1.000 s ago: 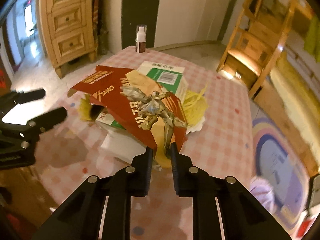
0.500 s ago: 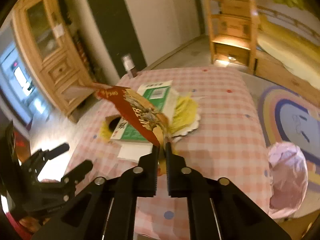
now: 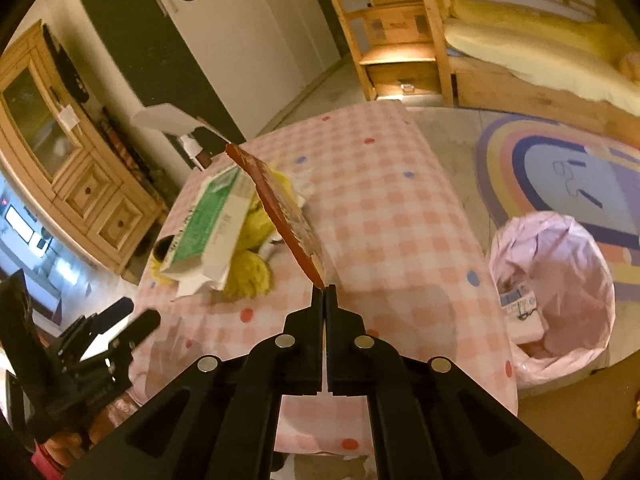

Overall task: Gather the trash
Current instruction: 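Grasp the green medicine box with the left tool while the right tool holds the red packet, then carry the green box and red packet over the bin and open both tools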

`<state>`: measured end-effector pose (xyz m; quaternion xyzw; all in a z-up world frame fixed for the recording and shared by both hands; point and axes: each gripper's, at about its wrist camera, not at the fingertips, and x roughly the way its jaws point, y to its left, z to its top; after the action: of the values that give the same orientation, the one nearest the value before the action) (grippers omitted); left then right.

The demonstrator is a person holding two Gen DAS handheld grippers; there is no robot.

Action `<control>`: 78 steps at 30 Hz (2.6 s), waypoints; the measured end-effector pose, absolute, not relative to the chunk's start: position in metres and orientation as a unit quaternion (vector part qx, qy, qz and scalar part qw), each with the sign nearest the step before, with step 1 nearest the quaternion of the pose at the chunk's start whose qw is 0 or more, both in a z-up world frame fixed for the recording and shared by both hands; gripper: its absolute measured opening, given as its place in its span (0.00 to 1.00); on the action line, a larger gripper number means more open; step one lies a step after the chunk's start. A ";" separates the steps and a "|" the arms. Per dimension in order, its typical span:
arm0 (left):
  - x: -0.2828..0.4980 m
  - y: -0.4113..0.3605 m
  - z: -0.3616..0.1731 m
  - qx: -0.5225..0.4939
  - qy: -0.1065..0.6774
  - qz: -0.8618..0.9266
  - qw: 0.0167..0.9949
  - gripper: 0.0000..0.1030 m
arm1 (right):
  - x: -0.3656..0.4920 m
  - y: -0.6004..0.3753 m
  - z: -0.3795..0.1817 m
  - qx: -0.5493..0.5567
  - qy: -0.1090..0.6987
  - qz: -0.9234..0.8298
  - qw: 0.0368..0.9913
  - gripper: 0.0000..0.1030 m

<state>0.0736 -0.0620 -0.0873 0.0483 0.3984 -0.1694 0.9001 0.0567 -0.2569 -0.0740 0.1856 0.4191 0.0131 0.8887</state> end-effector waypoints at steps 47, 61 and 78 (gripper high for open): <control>0.116 -0.094 -0.096 0.113 0.385 -0.147 0.904 0.60 | 0.064 -0.271 -0.078 0.198 0.419 0.031 0.886 0.01; 0.124 -0.085 -0.088 0.071 0.376 -0.144 0.913 0.20 | 0.058 -0.275 -0.071 0.199 0.406 0.016 0.892 0.01; 0.074 -0.083 -0.018 0.026 0.283 -0.194 0.939 0.19 | 0.017 -0.301 -0.034 0.220 0.348 -0.020 0.911 0.01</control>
<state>0.0741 -0.0832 -0.0184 0.0259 0.2832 -0.1940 0.9389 0.0174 -0.3014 -0.0339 0.2203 0.3480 -0.0196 0.9110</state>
